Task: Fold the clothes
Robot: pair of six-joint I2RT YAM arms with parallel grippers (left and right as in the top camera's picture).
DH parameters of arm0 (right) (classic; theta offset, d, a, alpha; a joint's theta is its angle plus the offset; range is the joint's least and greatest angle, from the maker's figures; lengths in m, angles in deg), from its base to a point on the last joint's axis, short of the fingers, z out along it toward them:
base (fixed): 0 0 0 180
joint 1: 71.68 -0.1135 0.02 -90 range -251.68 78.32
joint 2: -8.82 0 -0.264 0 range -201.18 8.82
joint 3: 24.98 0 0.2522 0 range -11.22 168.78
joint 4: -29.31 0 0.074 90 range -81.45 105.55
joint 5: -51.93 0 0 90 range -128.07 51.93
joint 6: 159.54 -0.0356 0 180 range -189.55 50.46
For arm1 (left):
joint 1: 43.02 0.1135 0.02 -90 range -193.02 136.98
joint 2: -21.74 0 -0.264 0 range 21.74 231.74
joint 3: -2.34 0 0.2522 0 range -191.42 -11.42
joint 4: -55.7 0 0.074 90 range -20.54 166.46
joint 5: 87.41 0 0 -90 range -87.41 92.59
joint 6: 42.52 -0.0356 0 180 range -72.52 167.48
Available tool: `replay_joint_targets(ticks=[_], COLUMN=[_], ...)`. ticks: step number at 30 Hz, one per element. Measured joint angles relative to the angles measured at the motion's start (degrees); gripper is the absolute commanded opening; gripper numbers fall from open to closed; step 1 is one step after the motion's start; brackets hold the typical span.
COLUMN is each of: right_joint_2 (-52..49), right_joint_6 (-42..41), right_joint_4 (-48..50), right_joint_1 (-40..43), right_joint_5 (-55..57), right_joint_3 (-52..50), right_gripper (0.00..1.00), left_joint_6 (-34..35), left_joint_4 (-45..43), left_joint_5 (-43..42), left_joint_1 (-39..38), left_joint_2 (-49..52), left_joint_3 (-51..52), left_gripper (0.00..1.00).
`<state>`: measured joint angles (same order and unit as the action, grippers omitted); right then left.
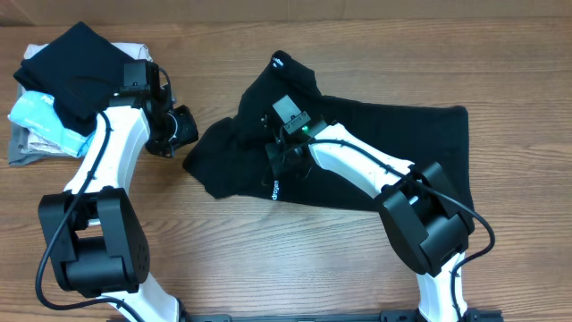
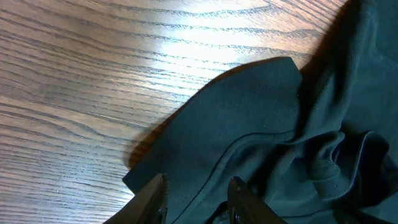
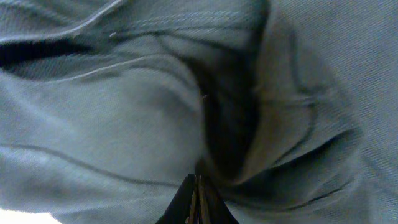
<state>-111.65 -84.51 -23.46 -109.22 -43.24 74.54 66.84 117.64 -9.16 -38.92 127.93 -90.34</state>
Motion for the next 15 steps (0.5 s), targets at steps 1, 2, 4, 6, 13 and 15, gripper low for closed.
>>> replay_joint_targets(ticks=[1,2,4,6,13,15], right_joint_2=[0.0,0.0,0.0,0.0,0.0,-0.1], right_joint_6=[0.0,0.0,0.0,0.0,0.0,0.0], right_joint_4=[0.5,1.0,1.6,2.1,5.7,6.4], right_joint_1=[0.0,0.1,0.5,1.0,2.9,3.0], right_joint_5=[0.9,1.7,3.5,4.5,6.2,6.4], right_joint_3=[-0.1,-0.1,-0.1,-0.1,-0.1,-0.1], right_gripper=[0.04,0.04,0.04,0.04,0.04,0.04], left_joint_6=[0.0,0.0,0.0,0.0,0.0,0.0], left_joint_4=[0.0,0.0,0.0,0.0,0.0,0.0], left_joint_5=[0.0,0.0,0.0,0.0,0.0,0.0], left_joint_1=[0.0,0.0,0.0,0.0,0.0,0.0], left_joint_2=[0.0,0.0,0.0,0.0,0.0,0.0], left_joint_3=[0.0,0.0,0.0,0.0,0.0,0.0], left_gripper=[0.35,0.35,0.35,0.35,0.35,0.35])
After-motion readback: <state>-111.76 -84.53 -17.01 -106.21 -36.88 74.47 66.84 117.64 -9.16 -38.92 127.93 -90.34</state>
